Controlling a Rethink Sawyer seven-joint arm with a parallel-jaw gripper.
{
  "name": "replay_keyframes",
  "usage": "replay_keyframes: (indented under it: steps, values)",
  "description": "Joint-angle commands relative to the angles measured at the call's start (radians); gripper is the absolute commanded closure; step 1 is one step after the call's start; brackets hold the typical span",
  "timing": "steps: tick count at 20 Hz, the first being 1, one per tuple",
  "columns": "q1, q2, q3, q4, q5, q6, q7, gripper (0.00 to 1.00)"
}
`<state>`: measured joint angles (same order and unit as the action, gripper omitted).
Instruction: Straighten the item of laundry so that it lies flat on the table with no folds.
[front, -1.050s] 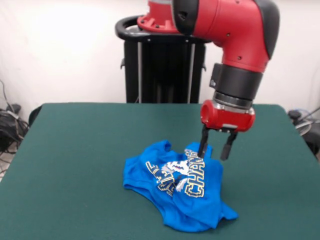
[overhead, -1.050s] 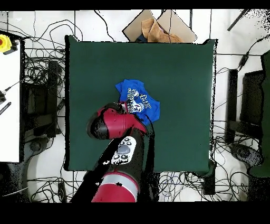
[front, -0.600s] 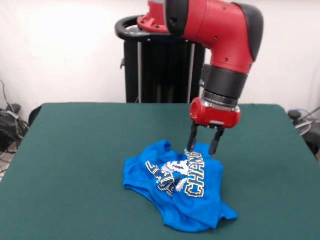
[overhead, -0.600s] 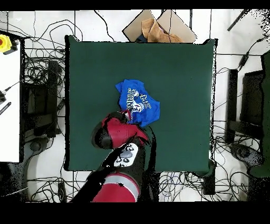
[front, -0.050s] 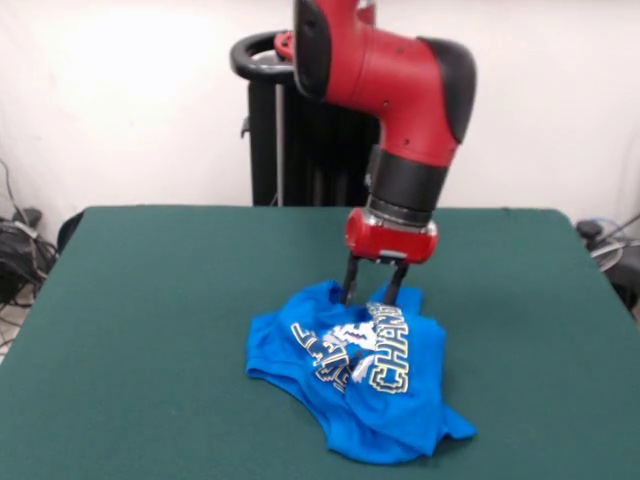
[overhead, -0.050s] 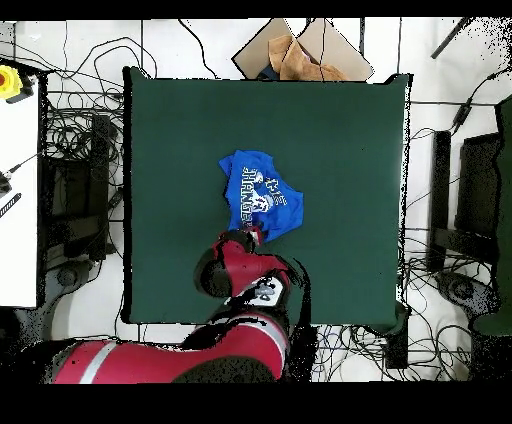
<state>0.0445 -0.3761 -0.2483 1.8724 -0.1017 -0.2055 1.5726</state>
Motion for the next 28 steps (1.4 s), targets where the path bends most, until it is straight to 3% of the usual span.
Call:
replay_keyframes:
  steps: [1,10,11,17,21,28]
  values:
    - [-0.098,0.096,0.195,-0.001,-0.02,-0.033,0.216,0.0]
    - [-0.158,0.055,0.29,0.029,-0.007,0.011,0.208,0.0]
    - [-0.16,0.053,0.295,0.029,-0.005,0.012,0.206,1.0]
    - [-0.068,-0.138,0.252,0.103,0.104,0.201,0.229,1.0]
    - [-0.073,-0.243,0.294,0.179,0.129,0.338,0.231,1.0]
    - [-0.042,-0.346,0.313,0.29,0.152,0.408,0.244,1.0]
